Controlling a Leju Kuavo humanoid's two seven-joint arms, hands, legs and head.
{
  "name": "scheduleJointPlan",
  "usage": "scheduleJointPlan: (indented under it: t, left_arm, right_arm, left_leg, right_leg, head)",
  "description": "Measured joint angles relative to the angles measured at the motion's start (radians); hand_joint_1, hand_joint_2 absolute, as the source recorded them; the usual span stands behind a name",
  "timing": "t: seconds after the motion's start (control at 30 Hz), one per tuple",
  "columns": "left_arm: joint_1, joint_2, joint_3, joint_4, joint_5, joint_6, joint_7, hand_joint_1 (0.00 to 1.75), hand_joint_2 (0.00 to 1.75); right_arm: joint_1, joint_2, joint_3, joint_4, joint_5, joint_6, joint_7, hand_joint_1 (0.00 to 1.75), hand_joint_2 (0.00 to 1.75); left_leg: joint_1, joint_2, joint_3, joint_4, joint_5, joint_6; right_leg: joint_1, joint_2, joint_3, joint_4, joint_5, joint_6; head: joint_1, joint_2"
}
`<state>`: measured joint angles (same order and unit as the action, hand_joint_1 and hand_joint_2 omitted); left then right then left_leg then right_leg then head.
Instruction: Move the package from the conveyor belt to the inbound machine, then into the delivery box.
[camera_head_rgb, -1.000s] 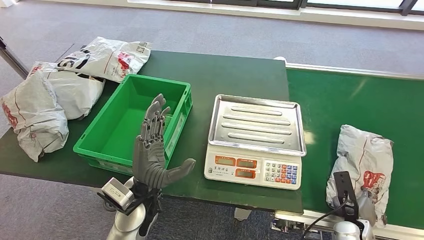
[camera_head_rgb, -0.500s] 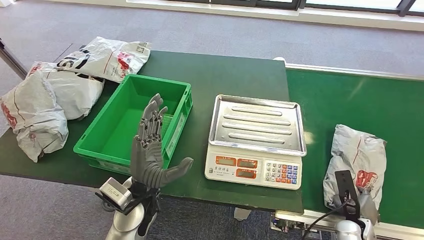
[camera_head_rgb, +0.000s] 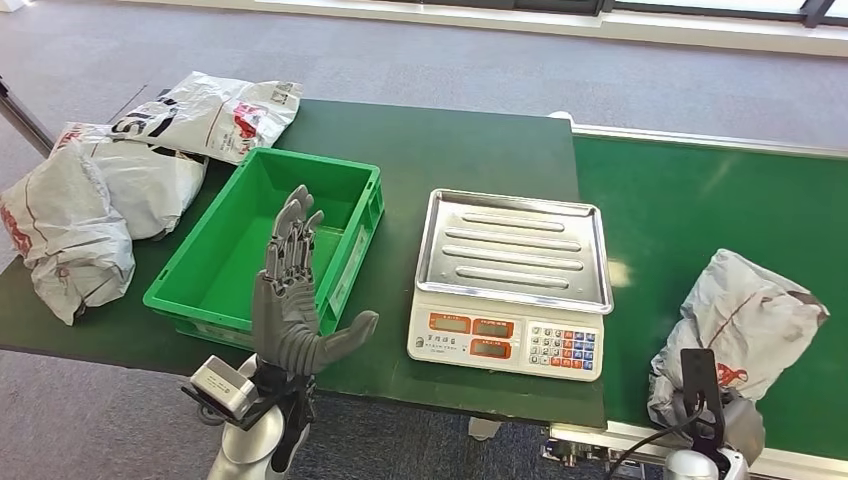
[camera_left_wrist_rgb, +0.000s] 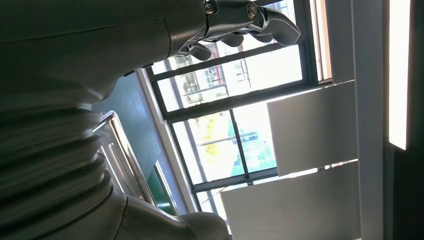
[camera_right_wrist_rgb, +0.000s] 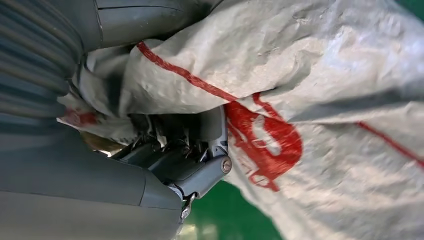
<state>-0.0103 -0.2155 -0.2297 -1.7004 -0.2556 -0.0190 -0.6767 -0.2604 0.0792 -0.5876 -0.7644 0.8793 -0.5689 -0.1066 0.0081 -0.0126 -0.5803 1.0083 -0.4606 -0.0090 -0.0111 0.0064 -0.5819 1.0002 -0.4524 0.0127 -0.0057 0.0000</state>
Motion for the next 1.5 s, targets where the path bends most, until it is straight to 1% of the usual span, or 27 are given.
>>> scheduleJointPlan:
  t: [0.13, 0.2, 0.23, 0.27, 0.3, 0.37, 0.4, 0.43, 0.47, 0.53, 0.6, 0.7, 0.8, 1.0, 1.3, 1.43, 1.5]
  left_arm:
    - [0.001, 0.000, 0.002, -0.002, 0.000, 0.001, 0.000, 0.00, 1.75]
    - [0.002, 0.000, 0.003, -0.004, 0.000, 0.001, 0.000, 0.00, 1.75]
    - [0.002, 0.000, 0.003, -0.005, 0.000, 0.001, 0.000, 0.00, 1.75]
    - [0.002, 0.000, 0.003, -0.006, 0.000, 0.001, 0.000, 0.00, 1.75]
    - [0.002, 0.000, 0.003, -0.007, 0.000, 0.001, 0.001, 0.00, 1.75]
    - [0.001, 0.000, 0.003, -0.007, 0.001, 0.001, 0.003, 0.00, 1.75]
    - [0.001, 0.000, 0.002, -0.005, 0.002, 0.001, 0.004, 0.00, 1.75]
    - [0.000, -0.001, 0.002, -0.003, 0.003, 0.001, 0.004, 0.00, 1.75]
    - [-0.001, -0.001, 0.001, 0.001, 0.004, 0.000, 0.004, 0.00, 1.75]
    - [-0.003, -0.001, -0.003, 0.011, 0.006, -0.003, 0.003, 0.00, 1.75]
    - [-0.005, -0.002, -0.007, 0.021, 0.008, -0.005, 0.001, 0.00, 1.75]
    - [-0.007, -0.002, -0.009, 0.033, 0.012, -0.005, 0.000, 0.00, 1.75]
    - [-0.008, -0.002, -0.009, 0.040, 0.015, -0.005, -0.001, 0.00, 1.75]
    - [-0.010, -0.002, -0.009, 0.049, 0.016, -0.005, -0.003, 0.00, 1.75]
    - [-0.010, -0.002, -0.009, 0.053, 0.017, -0.007, -0.005, 0.00, 1.75]
    - [-0.010, -0.002, -0.010, 0.053, 0.021, -0.014, -0.007, 0.00, 1.75]
    - [-0.010, -0.002, -0.010, 0.054, 0.024, -0.014, -0.010, 0.00, 1.75]
  right_arm:
    - [0.023, 0.013, 0.011, -0.051, -0.007, -0.045, -0.015, 1.75, 1.75]
    - [0.036, 0.022, 0.018, -0.089, -0.012, -0.077, -0.034, 1.75, 1.75]
    - [0.043, 0.028, 0.022, -0.113, -0.014, -0.091, -0.056, 1.75, 1.75]
    - [0.049, 0.038, 0.025, -0.143, -0.015, -0.103, -0.095, 1.75, 1.75]
    - [0.054, 0.052, 0.026, -0.183, -0.013, -0.112, -0.150, 1.75, 1.75]
    - [0.056, 0.094, 0.025, -0.286, 0.005, -0.124, -0.276, 1.75, 1.75]
    - [0.054, 0.118, 0.025, -0.345, 0.022, -0.127, -0.322, 1.75, 1.75]
    - [0.052, 0.141, 0.026, -0.407, 0.044, -0.129, -0.348, 1.75, 1.75]
    - [0.049, 0.160, 0.029, -0.471, 0.068, -0.130, -0.354, 1.75, 1.75]
    - [0.042, 0.193, 0.047, -0.601, 0.123, -0.131, -0.332, 1.75, 1.75]
    - [0.032, 0.213, 0.077, -0.703, 0.171, -0.132, -0.300, 1.75, 1.75]
    - [0.022, 0.232, 0.125, -0.801, 0.213, -0.132, -0.278, 1.75, 1.75]
    - [0.018, 0.244, 0.154, -0.857, 0.226, -0.132, -0.271, 1.75, 1.75]
    - [0.015, 0.248, 0.177, -0.903, 0.230, -0.131, -0.267, 1.75, 1.75]
    - [0.014, 0.248, 0.184, -0.921, 0.236, -0.131, -0.262, 1.75, 1.75]
    - [0.005, 0.250, 0.200, -0.902, 0.253, -0.128, -0.245, 1.75, 1.75]
    - [-0.012, 0.250, 0.226, -0.852, 0.238, -0.094, -0.221, 1.75, 1.75]
  left_leg:
    - [0.000, 0.000, -0.001, 0.000, 0.000, 0.000]
    - [0.000, 0.000, -0.002, 0.000, 0.000, 0.000]
    - [0.000, 0.000, -0.002, 0.000, 0.000, 0.000]
    - [0.000, 0.000, -0.002, 0.000, 0.000, 0.000]
    - [0.000, 0.000, -0.002, 0.000, 0.000, 0.000]
    - [-0.001, 0.001, -0.003, 0.000, 0.000, -0.001]
    - [-0.001, 0.002, -0.002, 0.000, 0.000, -0.001]
    - [-0.001, 0.002, -0.002, 0.000, 0.000, -0.002]
    - [-0.001, 0.001, -0.002, 0.000, 0.001, -0.002]
    - [-0.001, -0.001, -0.003, 0.000, 0.001, -0.002]
    - [0.000, 0.000, -0.003, 0.000, 0.001, -0.003]
    - [-0.001, 0.002, -0.002, 0.000, 0.001, -0.003]
    - [-0.001, 0.002, -0.002, 0.000, 0.001, -0.003]
    - [-0.001, 0.003, -0.002, 0.000, 0.001, -0.003]
    - [0.000, 0.002, -0.002, 0.000, 0.001, -0.003]
    - [0.000, 0.003, -0.003, 0.000, 0.001, -0.003]
    - [0.000, 0.003, -0.005, -0.001, 0.001, -0.003]
  right_leg:
    - [0.000, 0.000, -0.001, 0.000, 0.000, 0.000]
    - [0.000, 0.000, -0.002, 0.000, -0.001, 0.000]
    - [0.000, 0.000, -0.002, 0.001, -0.001, 0.000]
    - [0.000, 0.000, -0.002, 0.001, 0.000, 0.000]
    - [0.000, 0.000, -0.003, 0.001, 0.000, 0.000]
    - [-0.001, 0.001, -0.005, 0.002, 0.000, 0.000]
    - [0.000, 0.002, -0.005, 0.002, 0.000, -0.001]
    - [0.000, 0.002, -0.005, 0.003, 0.000, -0.001]
    - [0.000, 0.001, -0.005, 0.003, 0.000, -0.001]
    - [0.000, 0.000, -0.005, 0.004, 0.000, -0.001]
    - [0.000, 0.000, -0.005, 0.004, 0.000, -0.001]
    - [-0.001, 0.002, -0.006, 0.004, 0.000, -0.001]
    - [-0.001, 0.002, -0.006, 0.004, 0.000, -0.001]
    - [-0.001, 0.002, -0.006, 0.004, 0.000, -0.001]
    - [0.000, 0.002, -0.006, 0.004, 0.000, -0.002]
    - [0.000, 0.002, -0.006, 0.004, 0.000, -0.002]
    - [0.000, 0.003, -0.005, 0.004, 0.000, -0.002]
  head:
    - [0.000, 0.000]
    - [0.000, 0.000]
    - [0.000, 0.000]
    - [0.000, 0.000]
    - [0.000, 0.000]
    - [0.000, 0.000]
    - [0.000, 0.000]
    - [0.000, 0.000]
    - [0.000, 0.000]
    - [0.000, 0.000]
    - [0.000, 0.000]
    - [0.000, 0.000]
    - [0.000, 0.000]
    - [0.000, 0.000]
    - [0.000, 0.000]
    - [0.000, 0.000]
    - [0.000, 0.000]
